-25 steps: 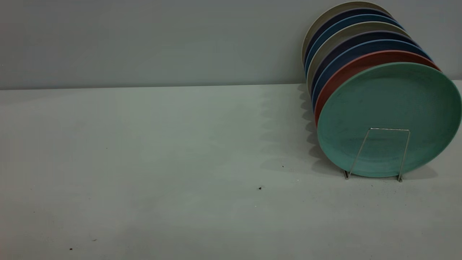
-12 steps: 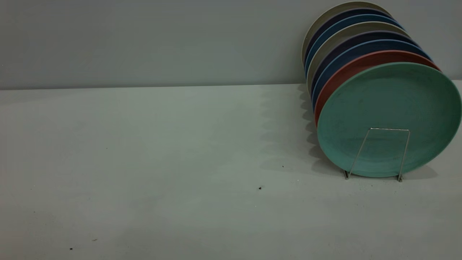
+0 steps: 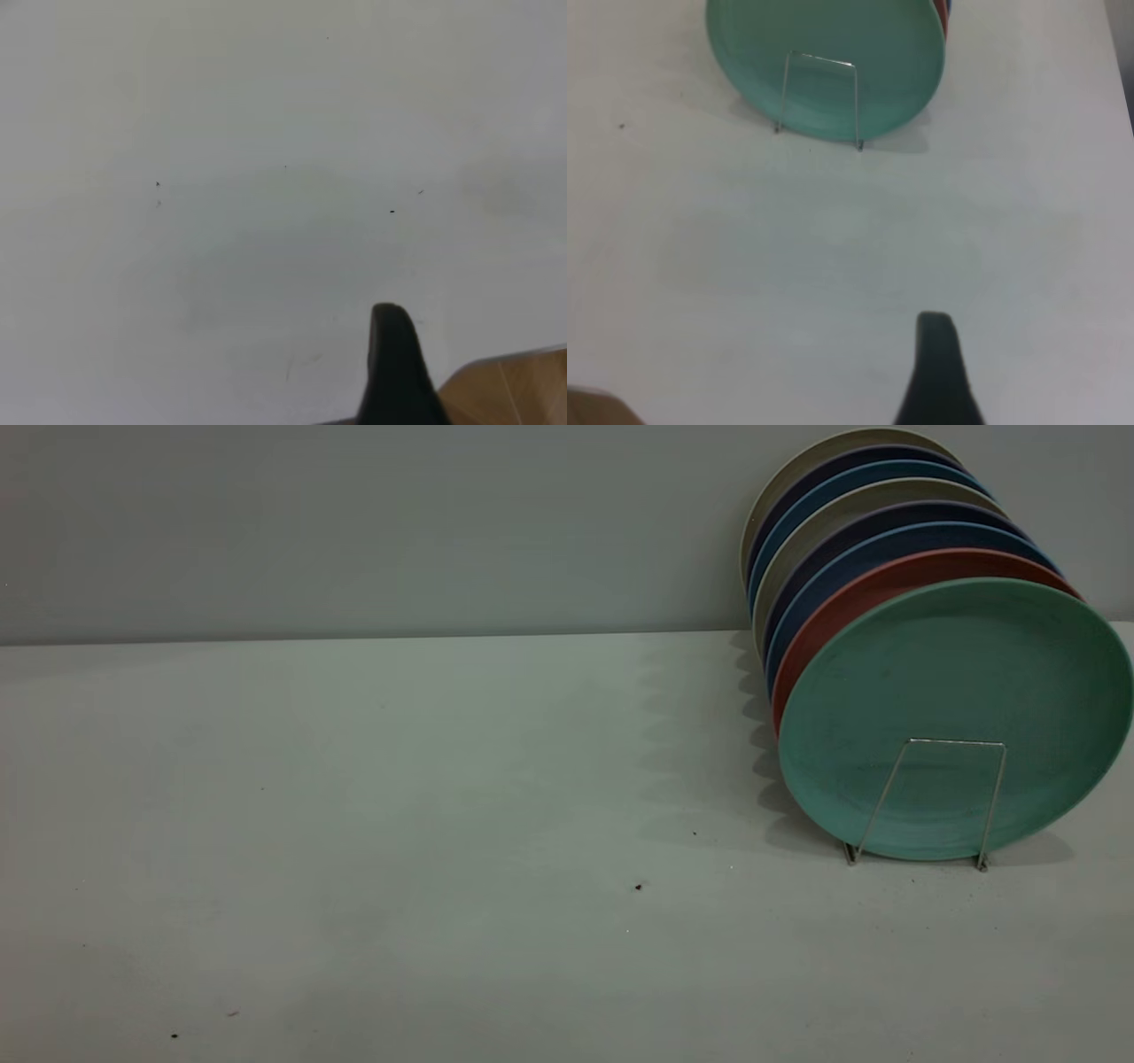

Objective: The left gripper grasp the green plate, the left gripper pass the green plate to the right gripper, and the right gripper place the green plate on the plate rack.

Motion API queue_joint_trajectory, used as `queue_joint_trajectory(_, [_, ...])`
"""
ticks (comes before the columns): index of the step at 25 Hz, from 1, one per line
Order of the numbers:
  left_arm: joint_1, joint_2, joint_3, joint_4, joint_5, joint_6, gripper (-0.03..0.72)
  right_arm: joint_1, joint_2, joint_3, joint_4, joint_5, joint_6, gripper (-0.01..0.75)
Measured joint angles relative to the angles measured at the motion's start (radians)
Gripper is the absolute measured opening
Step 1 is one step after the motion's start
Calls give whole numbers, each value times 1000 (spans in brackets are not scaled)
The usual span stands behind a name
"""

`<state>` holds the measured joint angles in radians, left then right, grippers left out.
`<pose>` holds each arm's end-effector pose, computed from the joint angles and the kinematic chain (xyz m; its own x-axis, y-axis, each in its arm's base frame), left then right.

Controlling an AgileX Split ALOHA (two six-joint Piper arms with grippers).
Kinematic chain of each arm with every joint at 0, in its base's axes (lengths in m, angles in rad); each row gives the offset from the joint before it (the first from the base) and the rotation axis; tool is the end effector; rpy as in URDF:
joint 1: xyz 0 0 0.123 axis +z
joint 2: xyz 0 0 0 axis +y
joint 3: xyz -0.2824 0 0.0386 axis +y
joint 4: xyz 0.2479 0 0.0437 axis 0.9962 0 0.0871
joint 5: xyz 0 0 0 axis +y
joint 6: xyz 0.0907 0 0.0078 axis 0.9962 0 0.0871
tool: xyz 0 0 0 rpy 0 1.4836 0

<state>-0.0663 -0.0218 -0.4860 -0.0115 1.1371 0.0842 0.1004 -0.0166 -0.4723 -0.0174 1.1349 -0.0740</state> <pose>-0.0099 -0.0003 0.2671 -0.5072 0.1131 -0.8544 0.1157 0.9913 0.0626 -0.0074 -0.0022 0.2636 -0.5186 -0.1339 -0.8444 -0.1295 0.9886 -0.0772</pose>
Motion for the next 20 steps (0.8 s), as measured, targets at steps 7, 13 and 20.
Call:
queue_joint_trajectory(7, [0,0,0,0,0,0,510,0,0,0,0,0,0,575])
queue_joint_trajectory(13, [0,0,0,-3,0,-38,510,0,0,0,0,0,0,575])
queue_joint_trajectory(20, [0,0,0,-4,0,-58,510,0,0,0,0,0,0,575])
